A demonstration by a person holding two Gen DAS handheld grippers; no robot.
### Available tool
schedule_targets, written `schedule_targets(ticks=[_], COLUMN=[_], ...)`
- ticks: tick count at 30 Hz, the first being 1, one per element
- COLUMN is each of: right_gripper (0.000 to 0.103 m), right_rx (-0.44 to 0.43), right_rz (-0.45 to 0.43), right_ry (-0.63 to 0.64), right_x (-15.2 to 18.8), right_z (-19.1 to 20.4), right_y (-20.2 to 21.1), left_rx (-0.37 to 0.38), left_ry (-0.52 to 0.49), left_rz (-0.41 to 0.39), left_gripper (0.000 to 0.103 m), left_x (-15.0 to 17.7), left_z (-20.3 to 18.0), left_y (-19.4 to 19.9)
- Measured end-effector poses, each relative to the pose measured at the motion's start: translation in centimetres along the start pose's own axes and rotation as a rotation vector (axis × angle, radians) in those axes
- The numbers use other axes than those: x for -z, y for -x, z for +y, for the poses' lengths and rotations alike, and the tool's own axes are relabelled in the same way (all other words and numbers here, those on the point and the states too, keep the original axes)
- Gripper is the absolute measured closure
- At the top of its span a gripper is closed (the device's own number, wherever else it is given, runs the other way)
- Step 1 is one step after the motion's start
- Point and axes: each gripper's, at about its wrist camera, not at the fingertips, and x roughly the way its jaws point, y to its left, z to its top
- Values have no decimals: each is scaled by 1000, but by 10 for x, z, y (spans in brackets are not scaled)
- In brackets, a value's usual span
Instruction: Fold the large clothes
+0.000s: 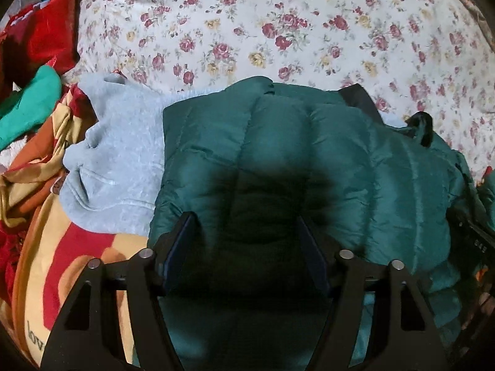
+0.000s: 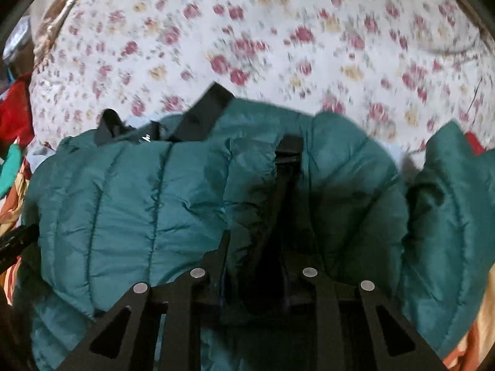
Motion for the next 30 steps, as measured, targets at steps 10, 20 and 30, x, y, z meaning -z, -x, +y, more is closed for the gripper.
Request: schedule_targets(ticks=[10, 20, 30], right_gripper=[46, 32, 27], right_rx=[-67, -81, -74], right_rz=[-103, 10, 6], right_ry=[-1, 158, 144], right_x=[-13, -13, -8], right_z=[7, 71, 60], right_y=[65, -10, 1], left_rx=[54, -38, -43], left_ry=[39, -35, -42], left_rz=[-75, -35, -22], left_gripper=[27, 25, 23], left_x=[-4, 0, 4], left_z=[-5, -31, -31], left_y=[20, -10, -16])
